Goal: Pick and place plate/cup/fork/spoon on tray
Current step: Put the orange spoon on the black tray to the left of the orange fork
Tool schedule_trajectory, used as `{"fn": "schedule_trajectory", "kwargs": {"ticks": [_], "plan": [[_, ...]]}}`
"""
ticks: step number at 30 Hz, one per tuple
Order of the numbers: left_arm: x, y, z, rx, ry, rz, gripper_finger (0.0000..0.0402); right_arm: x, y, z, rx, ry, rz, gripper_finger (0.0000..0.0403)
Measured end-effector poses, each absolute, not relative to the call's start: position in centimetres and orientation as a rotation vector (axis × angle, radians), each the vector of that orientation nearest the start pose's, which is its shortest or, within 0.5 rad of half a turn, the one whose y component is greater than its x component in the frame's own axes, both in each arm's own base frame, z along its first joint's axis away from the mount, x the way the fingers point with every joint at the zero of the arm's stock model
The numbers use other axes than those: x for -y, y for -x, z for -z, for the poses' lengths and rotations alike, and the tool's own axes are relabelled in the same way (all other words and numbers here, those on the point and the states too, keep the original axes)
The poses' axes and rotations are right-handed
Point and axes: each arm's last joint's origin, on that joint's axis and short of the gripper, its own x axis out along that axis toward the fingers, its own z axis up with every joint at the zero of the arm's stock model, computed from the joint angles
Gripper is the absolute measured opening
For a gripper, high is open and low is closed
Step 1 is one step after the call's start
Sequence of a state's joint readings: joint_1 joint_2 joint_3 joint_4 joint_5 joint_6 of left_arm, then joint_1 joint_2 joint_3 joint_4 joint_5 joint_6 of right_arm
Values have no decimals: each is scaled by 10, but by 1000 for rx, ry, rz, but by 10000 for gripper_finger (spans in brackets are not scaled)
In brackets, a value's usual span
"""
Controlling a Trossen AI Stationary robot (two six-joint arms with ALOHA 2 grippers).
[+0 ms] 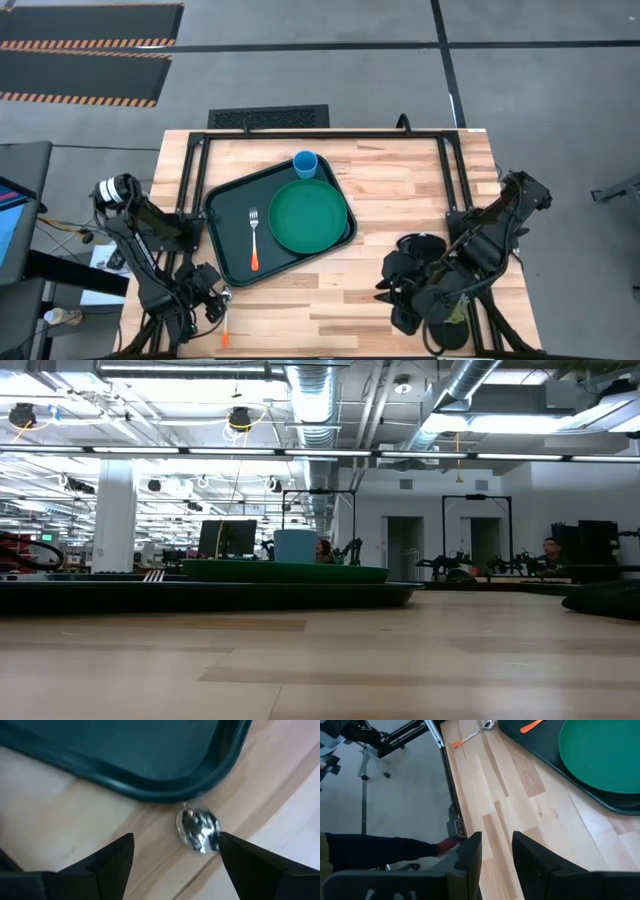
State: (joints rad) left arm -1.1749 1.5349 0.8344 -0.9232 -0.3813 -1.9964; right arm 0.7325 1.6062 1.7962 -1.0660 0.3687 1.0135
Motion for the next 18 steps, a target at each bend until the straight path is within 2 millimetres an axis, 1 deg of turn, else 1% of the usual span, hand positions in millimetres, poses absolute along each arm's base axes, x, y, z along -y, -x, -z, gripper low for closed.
{"fn": "schedule_trajectory", "kwargs": {"ticks": [3, 7, 11, 18], "plan": [[211, -92, -152, -1086, 606, -604, 275, -205, -245, -400, -822, -496, 68, 134], [211, -86, -144, -1030, 641, -578, 275, -205, -245, -400, -823, -496, 67, 133], [205, -83, -138, -983, 640, -595, 275, -205, -245, -400, -822, -497, 69, 133], [198, -83, -121, -962, 667, -531, 274, -204, -246, -400, -822, -499, 73, 134]]}}
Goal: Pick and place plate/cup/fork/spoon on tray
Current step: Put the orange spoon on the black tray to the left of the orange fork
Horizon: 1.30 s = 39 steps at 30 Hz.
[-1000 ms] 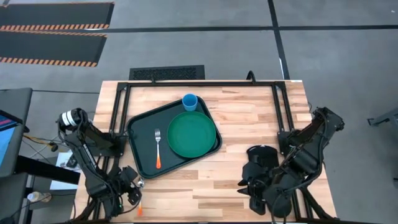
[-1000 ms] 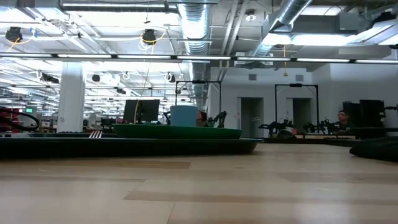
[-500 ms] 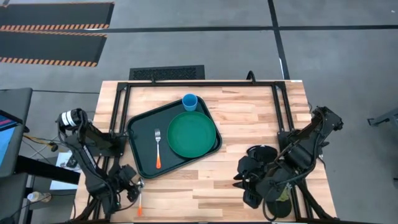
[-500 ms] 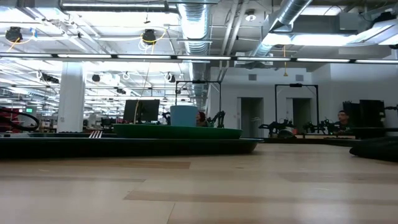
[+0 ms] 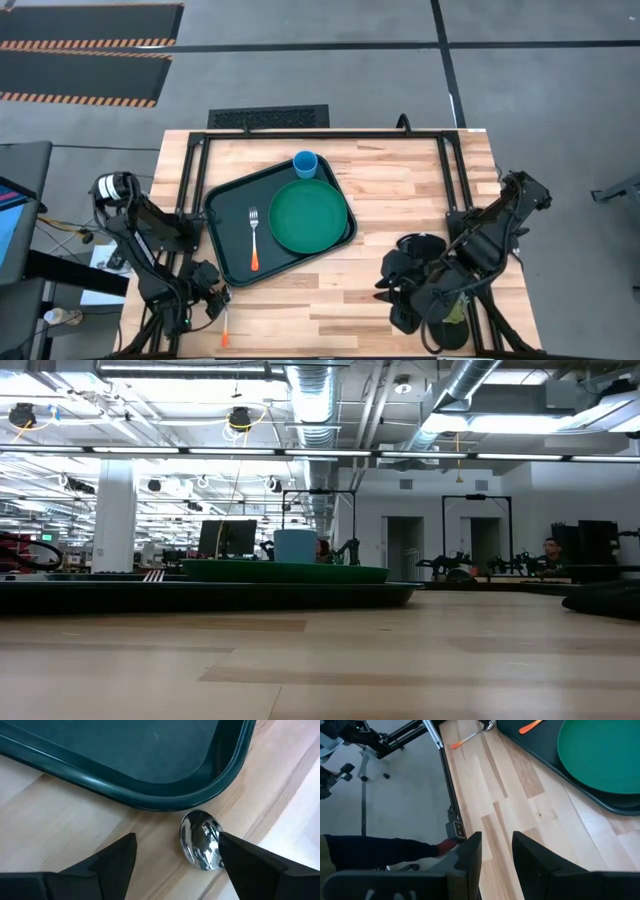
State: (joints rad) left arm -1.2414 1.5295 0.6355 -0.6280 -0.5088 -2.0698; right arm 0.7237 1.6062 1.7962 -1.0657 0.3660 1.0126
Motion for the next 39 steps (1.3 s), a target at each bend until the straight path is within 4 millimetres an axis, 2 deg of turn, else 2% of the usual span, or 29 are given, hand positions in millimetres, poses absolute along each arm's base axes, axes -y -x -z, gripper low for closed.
{"fn": "schedule_trajectory", "kwargs": {"ticks": [3, 7, 23, 26, 32, 39], "plan": [[198, -82, -121, -962, 669, -529, 268, -204, -246, -400, -823, -499, 72, 134], [198, -82, -121, -968, 677, -532, 236, -204, -246, -400, -824, -499, 72, 134], [198, -83, -121, -981, 690, -539, 44, -204, -246, -399, -825, -481, 67, 134], [210, -86, -126, -996, 786, -501, 15, -204, -246, -399, -826, -472, 61, 134], [219, -89, -130, -1020, 841, -444, 3, -206, -244, -399, -829, -456, 52, 133], [225, -92, -137, -1004, 933, -479, 0, -208, -241, -399, -836, -415, 32, 134]]}}
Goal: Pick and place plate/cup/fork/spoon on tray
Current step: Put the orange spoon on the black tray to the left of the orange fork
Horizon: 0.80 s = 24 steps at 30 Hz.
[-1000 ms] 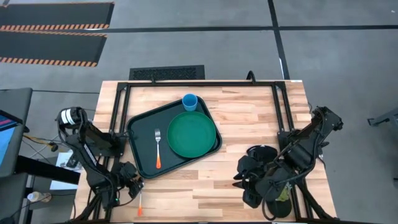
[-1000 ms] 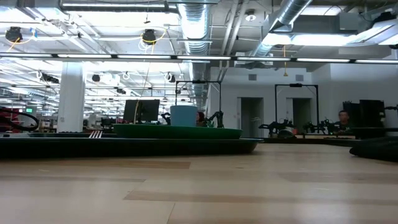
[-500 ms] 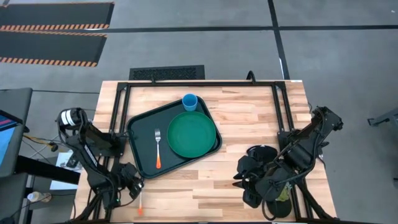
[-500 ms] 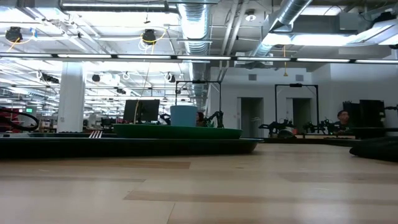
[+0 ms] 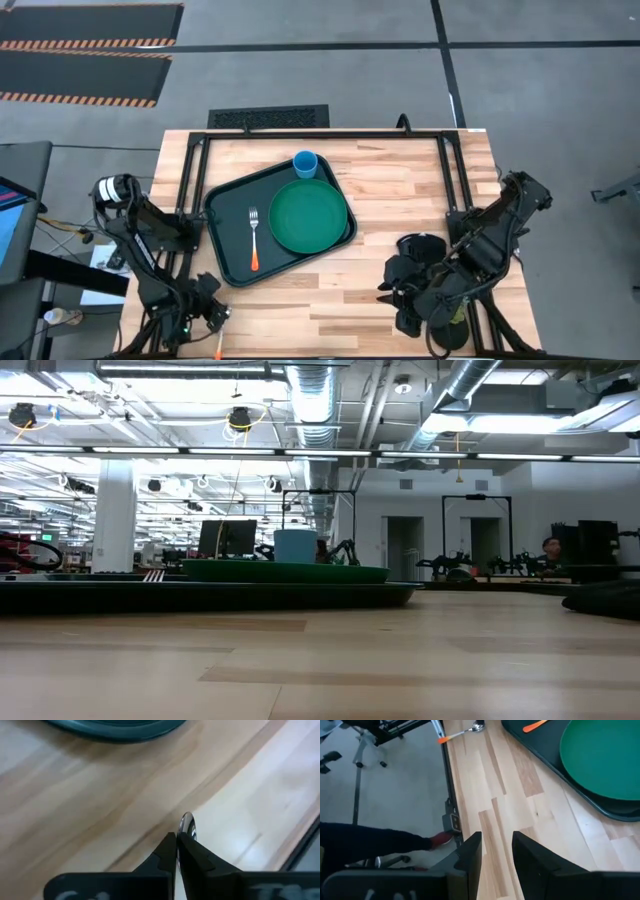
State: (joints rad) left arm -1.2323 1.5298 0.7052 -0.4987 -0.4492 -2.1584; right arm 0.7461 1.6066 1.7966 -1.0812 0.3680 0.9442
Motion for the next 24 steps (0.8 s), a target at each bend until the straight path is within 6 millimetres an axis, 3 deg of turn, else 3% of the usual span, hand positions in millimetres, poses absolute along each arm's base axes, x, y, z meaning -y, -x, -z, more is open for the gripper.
{"fn": "schedule_trajectory", "kwargs": {"ticks": [15, 19, 24], "plan": [[242, -135, -183, -861, 1097, -443, 0, -214, -226, -404, -810, -318, -22, 133], [229, -159, -211, -771, 1093, -414, 0, -196, -217, -422, -747, -277, -41, 133], [186, -172, -251, -630, 1016, -425, 0, -163, -200, -448, -630, -267, -13, 133]]}}
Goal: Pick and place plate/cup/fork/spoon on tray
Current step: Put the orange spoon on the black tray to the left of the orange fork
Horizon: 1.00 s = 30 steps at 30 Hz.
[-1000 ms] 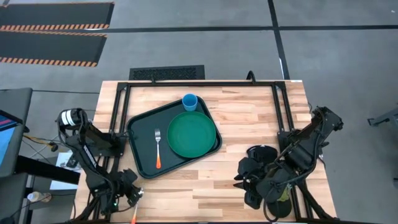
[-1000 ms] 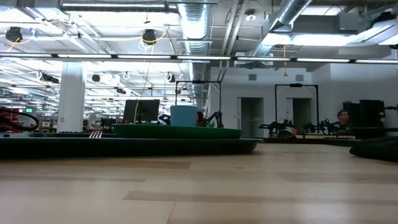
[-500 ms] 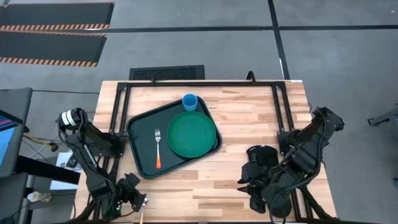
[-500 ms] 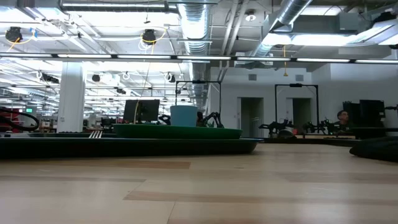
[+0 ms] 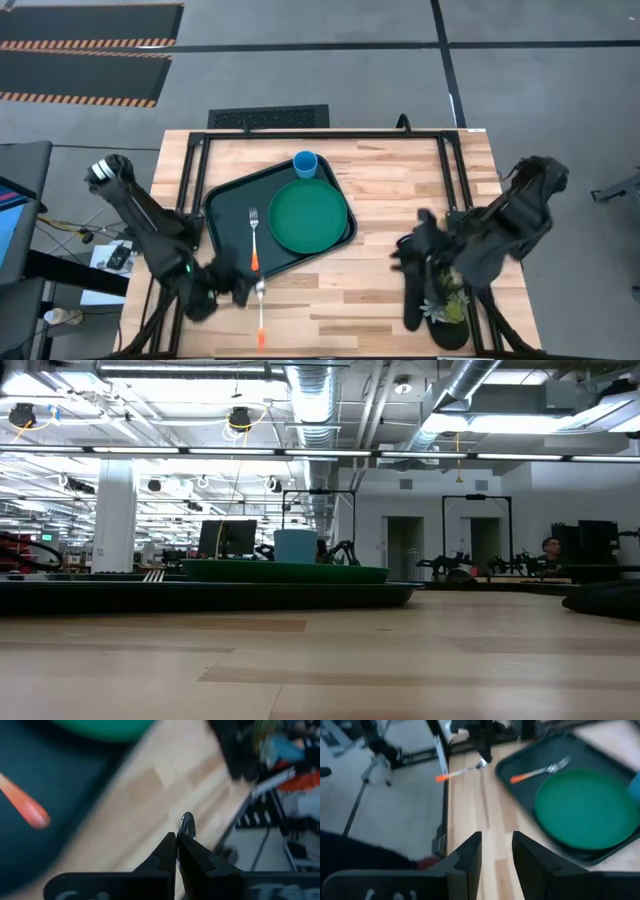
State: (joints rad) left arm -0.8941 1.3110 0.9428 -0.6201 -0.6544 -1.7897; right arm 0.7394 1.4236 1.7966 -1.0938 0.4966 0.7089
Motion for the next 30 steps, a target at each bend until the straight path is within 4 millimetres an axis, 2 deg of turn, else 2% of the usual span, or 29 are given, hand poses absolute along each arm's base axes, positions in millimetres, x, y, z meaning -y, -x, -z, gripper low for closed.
{"fn": "schedule_trajectory", "kwargs": {"ticks": [4, 7, 9, 12, 18, 23, 27, 30], "plan": [[139, -161, -277, -558, 938, -506, 0, -142, -185, -464, -545, -254, 22, 133], [104, -147, -289, -539, 881, -596, 0, -131, -176, -471, -504, -240, 58, 133], [87, -139, -291, -529, 877, -640, 0, -126, -173, -472, -492, -232, 91, 133], [68, -126, -282, -521, 900, -678, 0, -120, -170, -472, -493, -208, 134, 133], [45, -104, -241, -569, 987, -733, 0, -114, -173, -471, -493, -199, 188, 133], [40, -96, -208, -569, 1067, -715, 0, -106, -179, -470, -491, -208, 232, 133], [38, -92, -194, -577, 1091, -688, 0, -96, -179, -473, -475, -219, 265, 133], [37, -90, -194, -581, 1084, -660, 0, -87, -178, -476, -455, -226, 290, 133]]}}
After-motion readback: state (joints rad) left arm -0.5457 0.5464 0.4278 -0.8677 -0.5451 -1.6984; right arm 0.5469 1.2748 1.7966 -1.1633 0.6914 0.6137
